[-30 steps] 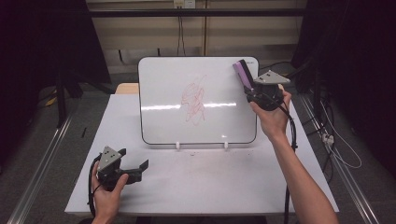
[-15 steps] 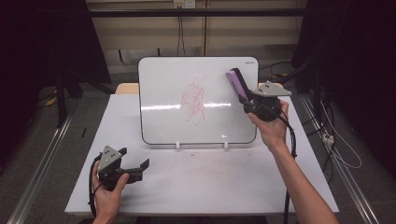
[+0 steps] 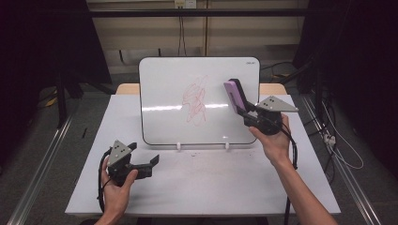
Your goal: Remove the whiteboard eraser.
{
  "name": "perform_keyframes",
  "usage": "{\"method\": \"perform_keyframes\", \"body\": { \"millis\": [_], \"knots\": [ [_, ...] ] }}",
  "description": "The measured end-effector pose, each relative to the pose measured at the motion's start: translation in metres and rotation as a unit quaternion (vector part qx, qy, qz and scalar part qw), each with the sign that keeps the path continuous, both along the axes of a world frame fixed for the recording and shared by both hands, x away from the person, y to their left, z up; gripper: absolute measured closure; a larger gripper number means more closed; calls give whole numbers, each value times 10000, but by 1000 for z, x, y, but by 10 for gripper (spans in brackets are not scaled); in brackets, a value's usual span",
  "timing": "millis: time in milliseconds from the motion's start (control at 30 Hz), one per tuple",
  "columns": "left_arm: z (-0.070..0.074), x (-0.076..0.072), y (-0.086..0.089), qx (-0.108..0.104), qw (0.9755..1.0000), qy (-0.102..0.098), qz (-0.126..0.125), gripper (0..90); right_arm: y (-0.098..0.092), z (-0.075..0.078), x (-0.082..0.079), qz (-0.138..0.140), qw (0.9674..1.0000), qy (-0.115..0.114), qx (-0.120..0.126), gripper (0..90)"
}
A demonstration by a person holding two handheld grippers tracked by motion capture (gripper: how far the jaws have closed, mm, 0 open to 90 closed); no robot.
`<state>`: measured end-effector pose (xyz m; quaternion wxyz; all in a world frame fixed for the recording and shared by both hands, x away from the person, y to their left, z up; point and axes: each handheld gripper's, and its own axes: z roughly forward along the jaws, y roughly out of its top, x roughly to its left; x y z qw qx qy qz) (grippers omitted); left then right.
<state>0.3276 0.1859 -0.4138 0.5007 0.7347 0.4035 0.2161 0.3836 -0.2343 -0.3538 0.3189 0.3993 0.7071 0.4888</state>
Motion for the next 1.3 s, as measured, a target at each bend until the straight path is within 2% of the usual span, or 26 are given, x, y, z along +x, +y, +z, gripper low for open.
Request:
{"method": "perform_keyframes", "body": {
  "millis": [100,233,533,633,733,967,1067,1100,1167,1200,1300],
  "knots": [
    [6,3,-5,-125,9999,-104,25,55,4,-6,-6,75,10000,5,6,648],
    [12,5,-15,-150,9996,-227,-56,54,8,-10,-11,147,9999,-8,52,648],
    [13,8,-31,-368,9988,-70,-319,51,22,-23,-25,424,9990,-39,169,649],
    [15,10,-35,-485,9981,-109,-361,50,26,-26,-27,493,9985,-24,230,649],
    [17,11,-40,-755,9962,-167,-404,44,33,-30,-32,605,9975,-30,362,648],
    [19,15,-55,-984,9932,-175,-600,54,50,-46,-40,904,9943,-69,557,648],
    [19,17,-62,-1192,9905,-99,-675,60,54,-48,-42,991,9933,-101,588,648],
    [19,18,-64,-1270,9896,-58,-680,60,54,-48,-42,991,9933,-101,588,648],
    [21,19,-69,-1300,9893,-106,-650,75,56,-49,-43,997,9928,-96,662,648],
    [22,19,-72,-1366,9882,-106,-693,77,57,-50,-44,997,9926,-73,685,648],
    [24,21,-80,-1421,9869,-124,-748,82,59,-51,-44,1037,9921,-70,709,648]
  ]
}}
